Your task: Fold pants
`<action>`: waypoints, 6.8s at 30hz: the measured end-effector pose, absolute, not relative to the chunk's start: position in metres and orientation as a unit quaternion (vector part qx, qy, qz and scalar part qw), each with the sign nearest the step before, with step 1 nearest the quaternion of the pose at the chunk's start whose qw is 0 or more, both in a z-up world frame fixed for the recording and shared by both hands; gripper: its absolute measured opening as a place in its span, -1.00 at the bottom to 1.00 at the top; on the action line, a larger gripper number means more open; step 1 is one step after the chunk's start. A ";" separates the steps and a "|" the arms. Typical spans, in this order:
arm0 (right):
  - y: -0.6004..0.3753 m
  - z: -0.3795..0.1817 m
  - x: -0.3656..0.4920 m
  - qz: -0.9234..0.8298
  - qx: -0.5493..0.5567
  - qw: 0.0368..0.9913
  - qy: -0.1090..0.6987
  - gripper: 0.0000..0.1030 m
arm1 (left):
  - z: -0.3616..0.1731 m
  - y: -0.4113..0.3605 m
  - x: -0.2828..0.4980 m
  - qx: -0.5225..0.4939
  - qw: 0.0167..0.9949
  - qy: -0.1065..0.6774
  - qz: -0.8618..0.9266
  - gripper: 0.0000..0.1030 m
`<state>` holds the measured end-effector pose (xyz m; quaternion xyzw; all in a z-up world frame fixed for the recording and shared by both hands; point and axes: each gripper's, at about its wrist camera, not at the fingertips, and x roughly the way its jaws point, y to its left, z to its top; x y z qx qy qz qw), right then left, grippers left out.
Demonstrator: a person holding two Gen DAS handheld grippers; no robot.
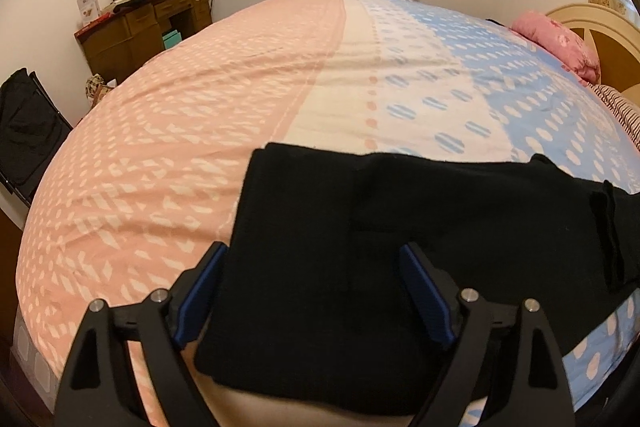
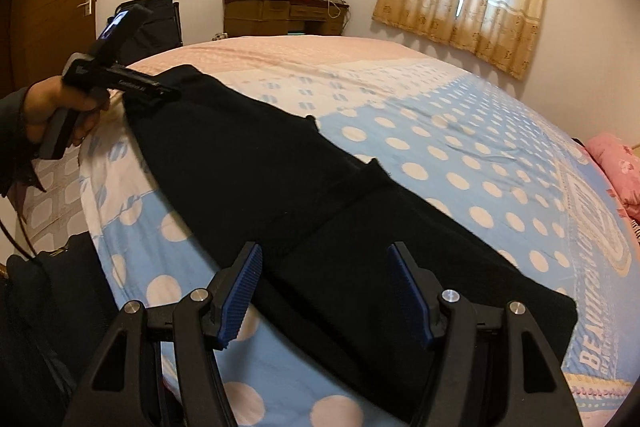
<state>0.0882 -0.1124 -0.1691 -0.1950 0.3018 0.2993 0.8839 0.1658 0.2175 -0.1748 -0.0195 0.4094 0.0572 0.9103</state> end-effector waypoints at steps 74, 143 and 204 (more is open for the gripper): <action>-0.354 -0.139 0.121 0.010 0.115 0.941 0.318 0.40 | -0.081 -0.090 0.198 -0.036 0.849 0.412 -0.330 -0.57; -0.277 -0.172 0.106 0.154 0.042 0.889 0.429 -0.07 | -0.155 -0.020 0.192 -0.004 0.907 0.389 -0.160 1.00; -0.326 -0.190 0.136 0.128 0.155 0.887 0.417 -0.15 | -0.180 -0.012 0.210 -0.011 0.888 0.419 -0.190 1.00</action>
